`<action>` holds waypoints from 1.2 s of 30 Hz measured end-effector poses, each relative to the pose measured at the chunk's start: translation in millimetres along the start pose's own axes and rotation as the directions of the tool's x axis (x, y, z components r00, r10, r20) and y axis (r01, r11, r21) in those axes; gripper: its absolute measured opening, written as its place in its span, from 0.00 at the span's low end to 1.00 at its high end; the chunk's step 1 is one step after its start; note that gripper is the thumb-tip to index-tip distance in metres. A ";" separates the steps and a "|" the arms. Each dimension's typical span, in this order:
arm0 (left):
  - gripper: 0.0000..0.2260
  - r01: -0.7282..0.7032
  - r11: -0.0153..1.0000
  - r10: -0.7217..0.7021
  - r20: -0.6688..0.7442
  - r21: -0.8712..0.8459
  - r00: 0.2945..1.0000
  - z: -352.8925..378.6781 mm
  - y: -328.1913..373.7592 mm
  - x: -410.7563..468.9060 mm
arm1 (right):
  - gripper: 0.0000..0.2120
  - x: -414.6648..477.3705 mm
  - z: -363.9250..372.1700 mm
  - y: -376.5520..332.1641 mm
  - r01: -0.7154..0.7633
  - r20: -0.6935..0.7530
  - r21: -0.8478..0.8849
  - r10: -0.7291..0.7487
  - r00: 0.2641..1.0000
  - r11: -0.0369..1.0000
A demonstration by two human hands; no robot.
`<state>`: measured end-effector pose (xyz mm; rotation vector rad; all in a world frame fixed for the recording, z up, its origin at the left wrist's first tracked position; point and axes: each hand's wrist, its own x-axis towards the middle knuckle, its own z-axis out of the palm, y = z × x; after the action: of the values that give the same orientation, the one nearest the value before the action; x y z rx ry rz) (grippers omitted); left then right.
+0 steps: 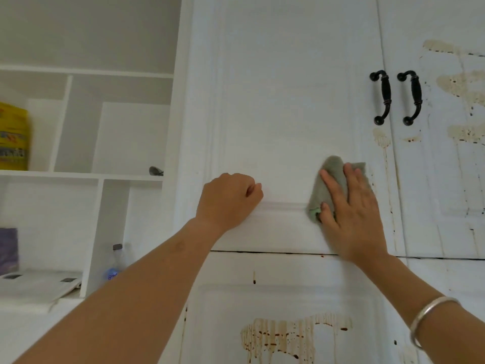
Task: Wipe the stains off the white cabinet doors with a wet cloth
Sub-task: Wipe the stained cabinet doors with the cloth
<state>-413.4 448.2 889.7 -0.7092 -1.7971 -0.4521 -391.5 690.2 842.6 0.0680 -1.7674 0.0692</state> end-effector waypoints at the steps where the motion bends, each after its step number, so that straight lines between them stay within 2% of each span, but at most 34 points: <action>1: 0.19 0.000 1.000 -0.001 0.016 0.031 1.000 -4.0 -5.3 -5.1 | 0.30 0.6 0.5 -5.7 -0.037 -0.009 0.017 0.038 0.999 0.999; 4: 0.19 0.039 0.988 -0.047 0.052 0.148 0.998 -16.4 -34.5 -25.7 | 0.30 9.4 3.9 -29.6 -0.051 -0.029 -0.002 0.051 0.998 0.999; 7: 0.19 0.030 0.960 -0.051 0.069 0.277 0.996 -23.5 -54.3 -41.7 | 0.29 36.0 9.0 -64.7 0.123 0.019 -0.029 -0.123 0.992 0.992; 12: 0.18 -0.032 0.958 0.035 -0.008 0.284 0.999 -17.1 -61.1 -43.3 | 0.31 86.2 24.2 -145.2 0.395 0.121 -0.082 -0.385 0.915 0.915; 16: 0.15 -0.075 0.966 0.102 -0.099 0.247 0.990 -13.1 -74.4 -44.2 | 0.33 97.6 33.8 -176.4 0.460 0.102 -0.105 -0.451 0.887 0.882; 21: 0.15 -0.137 0.961 0.173 -0.139 0.239 0.975 -14.3 -75.9 -40.5 | 0.25 90.9 41.0 -170.1 0.685 0.111 -0.107 -0.676 0.728 0.721; 23: 0.16 -0.106 0.964 0.140 -0.126 0.245 0.982 -13.3 -74.8 -42.7 | 0.25 96.1 38.8 -165.2 0.655 0.120 -0.133 -0.644 0.755 0.743; 26: 0.18 -0.102 0.956 0.135 -0.103 0.274 0.985 -11.6 -73.7 -43.6 | 0.28 106.5 36.1 -162.7 0.417 0.028 -0.141 -0.418 0.908 0.898; 28: 0.17 -0.118 0.949 0.153 -0.098 0.291 0.983 -12.4 -73.9 -40.9 | 0.28 106.7 36.4 -169.8 0.328 -0.023 -0.148 -0.335 0.942 0.933; 30: 0.16 -0.122 0.956 0.155 -0.108 0.268 0.982 -13.6 -75.2 -39.9 | 0.28 99.9 37.8 -181.0 0.397 0.018 -0.118 -0.398 0.917 0.910; 32: 0.15 -0.123 0.966 0.156 -0.134 0.228 0.979 -12.8 -77.2 -41.5 | 0.27 89.8 38.2 -190.2 0.538 0.071 -0.019 -0.536 0.841 0.843; 34: 0.15 -0.131 0.971 0.163 -0.155 0.199 0.974 -12.6 -78.0 -43.8 | 0.26 88.5 37.4 -192.6 0.607 0.135 0.046 -0.607 0.783 0.793; 36: 0.15 -0.127 0.970 0.161 -0.156 0.209 0.974 -13.5 -77.2 -42.9 | 0.25 95.8 37.9 -188.0 0.647 0.143 -0.010 -0.639 0.756 0.762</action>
<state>-445.3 371.6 856.6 -0.6362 -1.5893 -0.2251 -431.5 498.9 930.8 0.6535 -1.7858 -0.5053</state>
